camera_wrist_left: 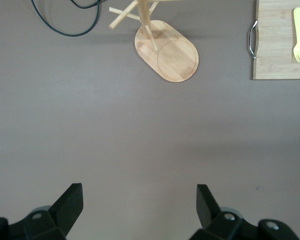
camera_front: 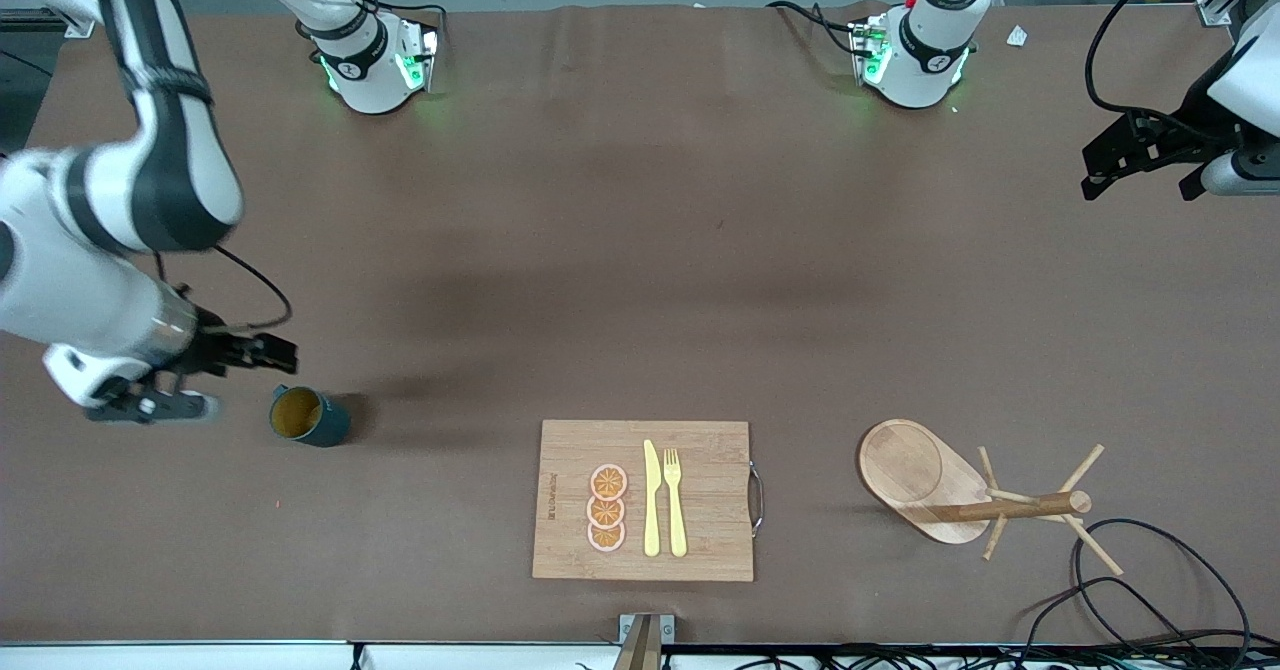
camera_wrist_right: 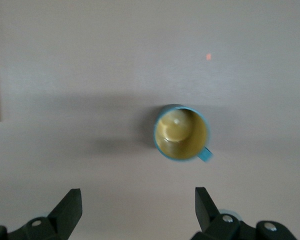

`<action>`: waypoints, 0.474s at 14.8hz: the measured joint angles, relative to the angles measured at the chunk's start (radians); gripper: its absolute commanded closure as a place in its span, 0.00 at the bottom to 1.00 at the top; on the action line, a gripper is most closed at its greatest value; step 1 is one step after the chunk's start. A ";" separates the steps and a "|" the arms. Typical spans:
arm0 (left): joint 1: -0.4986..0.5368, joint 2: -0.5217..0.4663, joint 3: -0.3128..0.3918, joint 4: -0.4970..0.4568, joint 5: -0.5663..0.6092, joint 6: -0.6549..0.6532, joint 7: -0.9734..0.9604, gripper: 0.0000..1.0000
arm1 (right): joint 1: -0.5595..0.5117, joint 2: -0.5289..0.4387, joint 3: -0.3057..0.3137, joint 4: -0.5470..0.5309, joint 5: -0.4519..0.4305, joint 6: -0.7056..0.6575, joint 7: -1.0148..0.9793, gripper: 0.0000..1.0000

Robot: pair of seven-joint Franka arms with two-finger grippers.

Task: Pass cup and hang on rack
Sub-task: 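Reach the right gripper to the teal mug and grasp its rim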

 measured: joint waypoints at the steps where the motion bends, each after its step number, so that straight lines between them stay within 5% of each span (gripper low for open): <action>1: 0.000 0.000 0.000 0.005 0.000 0.000 0.000 0.00 | 0.006 0.042 0.000 0.001 0.000 0.027 0.001 0.00; 5: 0.000 0.000 0.000 0.021 0.000 0.000 0.000 0.00 | 0.002 0.182 -0.008 0.002 0.000 0.149 0.003 0.02; 7: 0.000 0.001 0.000 0.021 0.000 0.000 0.000 0.00 | 0.000 0.230 -0.011 0.003 0.000 0.211 0.002 0.53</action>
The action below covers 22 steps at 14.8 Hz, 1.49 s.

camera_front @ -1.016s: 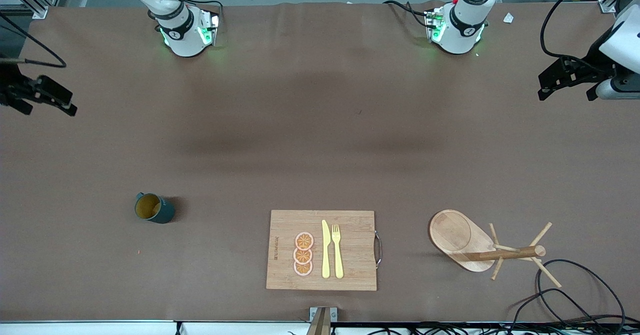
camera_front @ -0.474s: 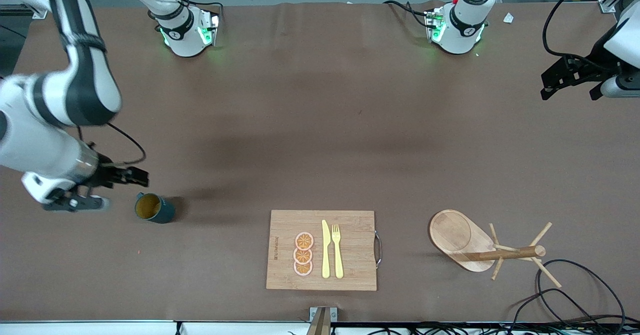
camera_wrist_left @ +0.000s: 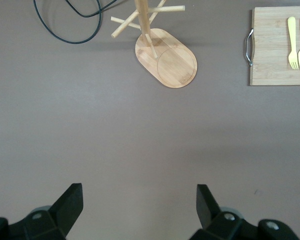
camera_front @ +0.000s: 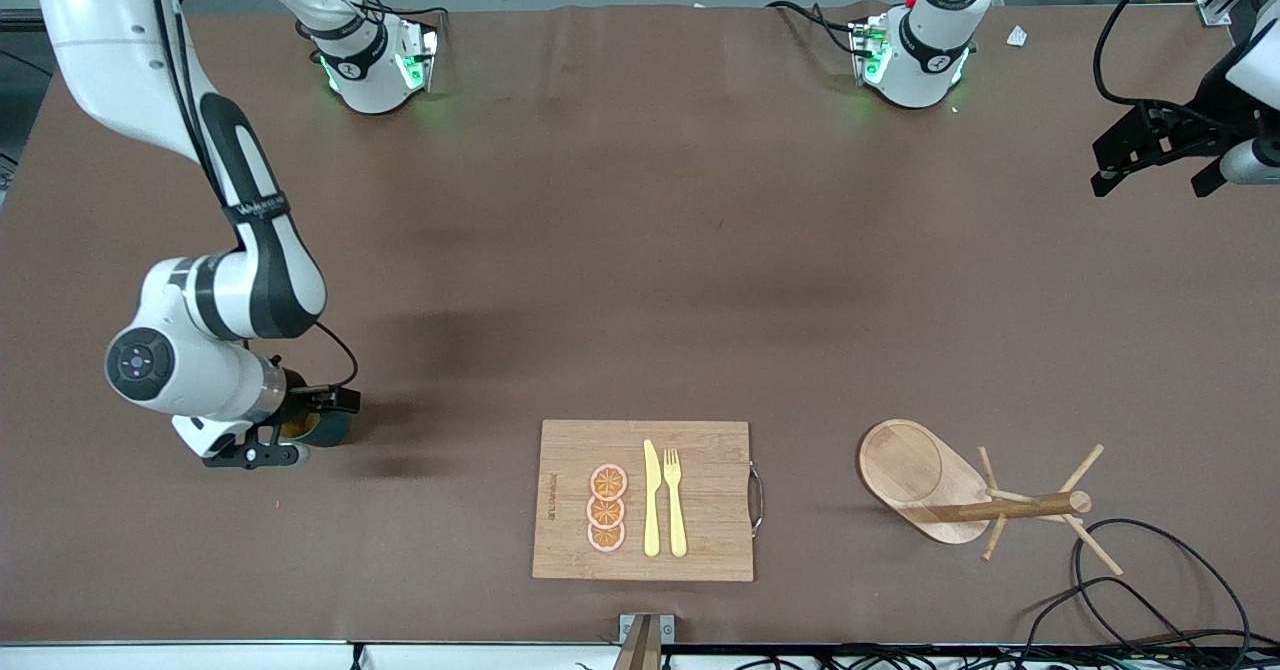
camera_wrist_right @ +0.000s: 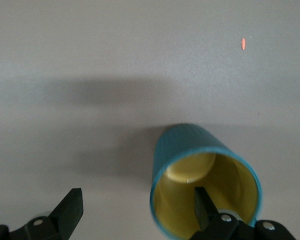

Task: Pass cup and hang on rack
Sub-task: 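Reach the right gripper to the teal mug and grasp its rim, then carry the teal mug with the right gripper to the table middle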

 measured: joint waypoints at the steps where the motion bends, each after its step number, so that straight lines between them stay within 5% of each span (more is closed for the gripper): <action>1: 0.000 0.001 0.000 0.000 0.000 0.000 0.000 0.00 | -0.002 0.015 -0.001 0.000 0.000 0.016 0.000 0.72; 3: 0.000 0.003 0.000 0.000 0.000 0.001 0.000 0.00 | -0.004 0.024 -0.003 0.003 0.000 0.023 -0.001 0.97; 4: 0.000 0.003 0.000 0.000 0.000 0.001 0.000 0.00 | -0.005 0.024 -0.003 0.008 0.000 0.023 -0.002 0.99; 10: 0.000 0.003 0.001 0.001 0.000 0.012 0.000 0.00 | -0.001 0.024 0.000 0.077 0.000 0.018 -0.002 1.00; 14: 0.001 0.003 0.001 0.001 0.000 0.024 0.000 0.00 | 0.059 0.023 0.011 0.177 0.019 -0.113 0.079 1.00; 17: 0.002 0.004 0.003 0.001 0.000 0.026 0.000 0.00 | 0.179 0.020 0.020 0.268 0.046 -0.211 0.285 1.00; 22: 0.002 0.012 0.005 0.001 0.000 0.027 0.000 0.00 | 0.457 0.044 0.024 0.321 0.085 -0.130 0.583 1.00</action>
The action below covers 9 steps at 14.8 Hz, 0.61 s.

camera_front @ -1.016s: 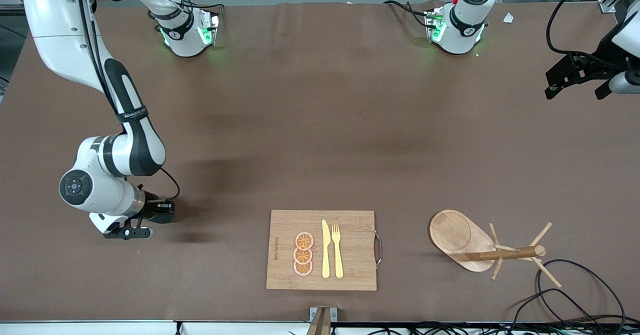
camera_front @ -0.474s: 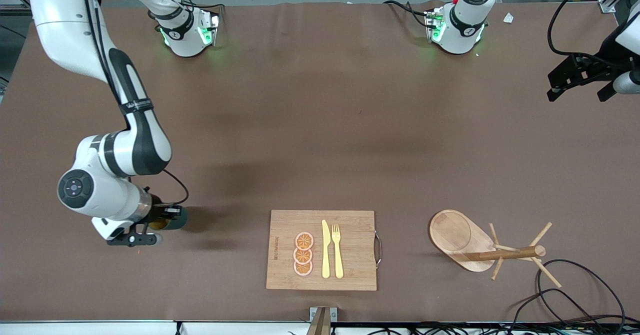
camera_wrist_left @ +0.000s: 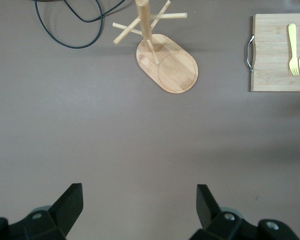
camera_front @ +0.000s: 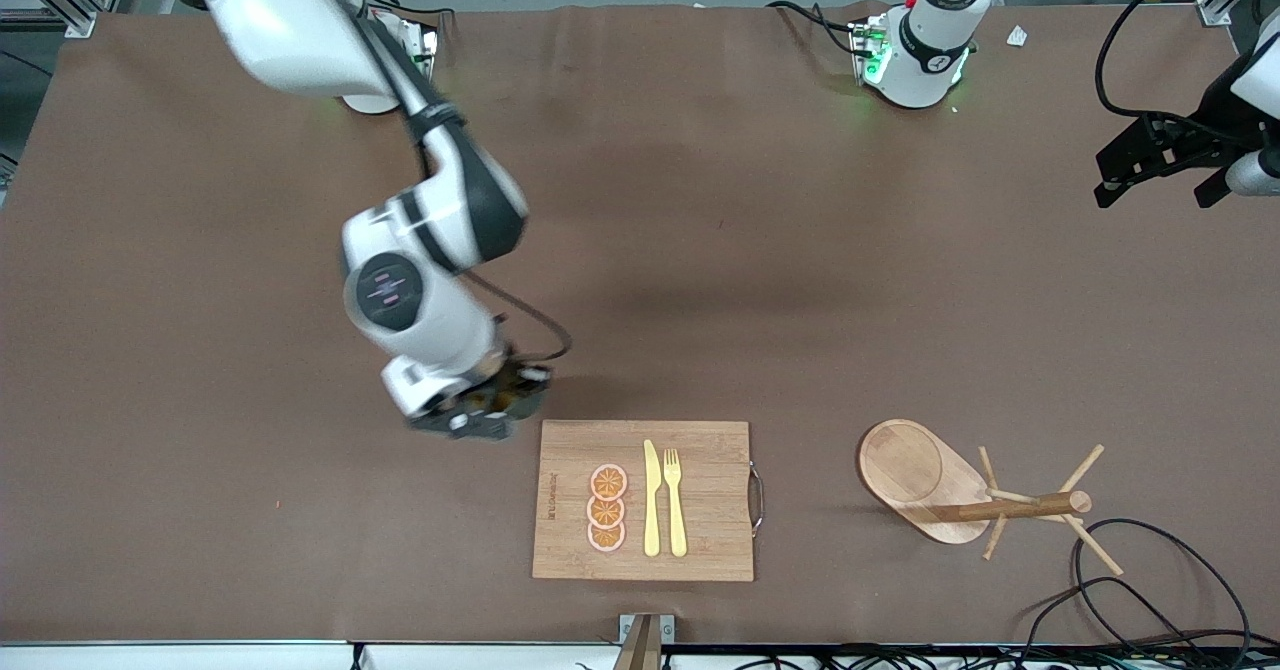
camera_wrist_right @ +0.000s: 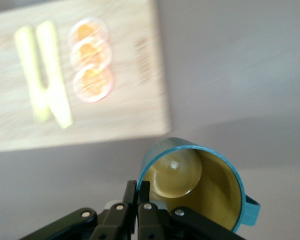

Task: Pass cup and hang on rack
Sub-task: 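Carry the teal mug with the right gripper to the table middle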

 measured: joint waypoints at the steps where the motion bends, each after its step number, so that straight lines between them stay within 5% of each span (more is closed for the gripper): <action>1: 0.000 0.000 0.000 0.000 0.000 0.000 0.000 0.00 | 0.044 0.018 0.000 0.010 0.020 0.014 0.024 1.00; 9: -0.003 0.001 -0.003 0.000 0.000 -0.001 0.000 0.00 | 0.318 0.264 -0.011 0.218 0.065 0.178 0.371 0.93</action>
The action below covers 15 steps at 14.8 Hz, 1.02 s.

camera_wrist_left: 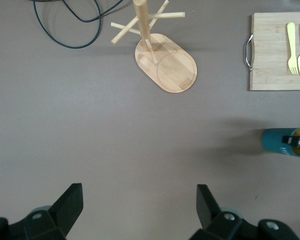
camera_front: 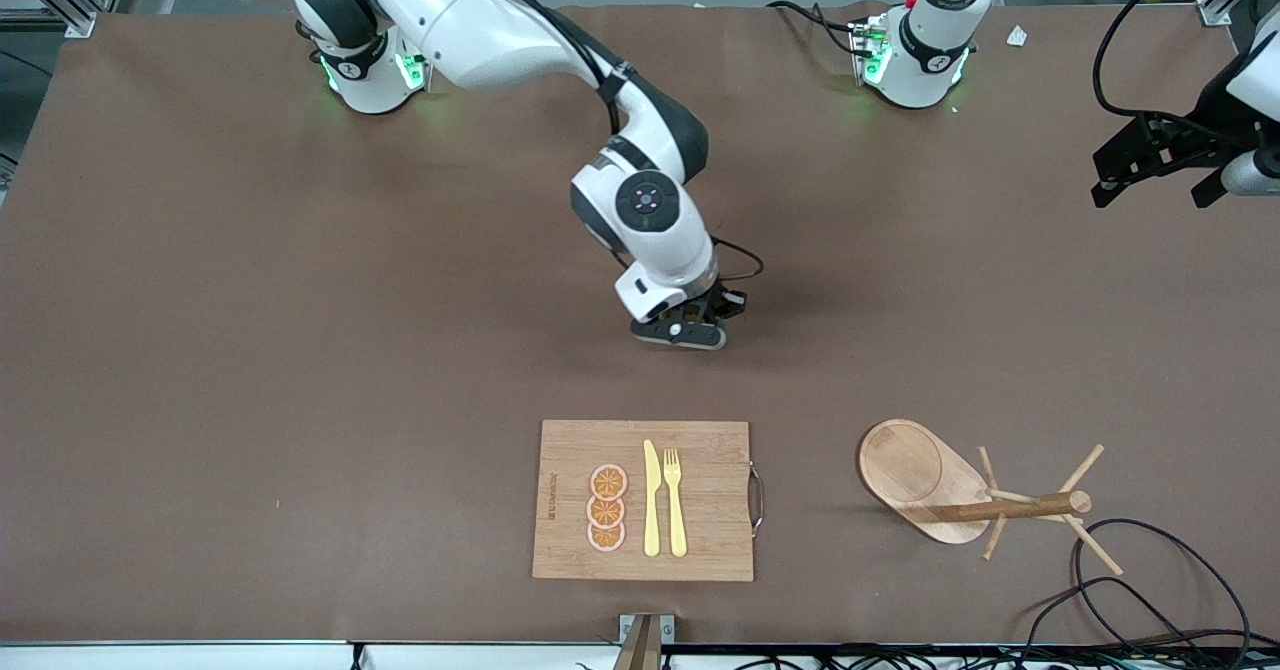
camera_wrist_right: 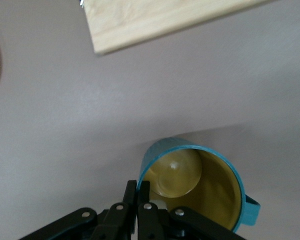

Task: Pass cup and hang on rack
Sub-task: 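Carry the teal mug with the right gripper to the table middle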

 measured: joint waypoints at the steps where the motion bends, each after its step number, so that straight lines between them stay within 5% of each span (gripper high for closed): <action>1: -0.001 0.001 -0.001 0.000 0.000 0.000 0.000 0.00 | 0.005 0.010 -0.001 0.011 0.000 0.003 0.021 0.80; 3: -0.003 0.004 -0.001 0.000 -0.001 0.004 0.000 0.00 | 0.008 0.012 -0.002 0.022 0.001 0.002 0.050 0.51; 5: -0.008 0.014 -0.003 0.000 -0.001 0.020 -0.007 0.00 | 0.015 0.012 -0.002 0.027 0.003 0.002 0.074 0.05; 11: -0.014 0.049 -0.008 0.000 -0.028 0.062 -0.056 0.00 | -0.003 -0.001 -0.022 0.052 -0.038 -0.020 0.110 0.00; 15: -0.021 0.079 -0.010 0.000 -0.058 0.094 -0.099 0.00 | -0.138 -0.039 -0.034 0.065 -0.153 -0.089 0.037 0.00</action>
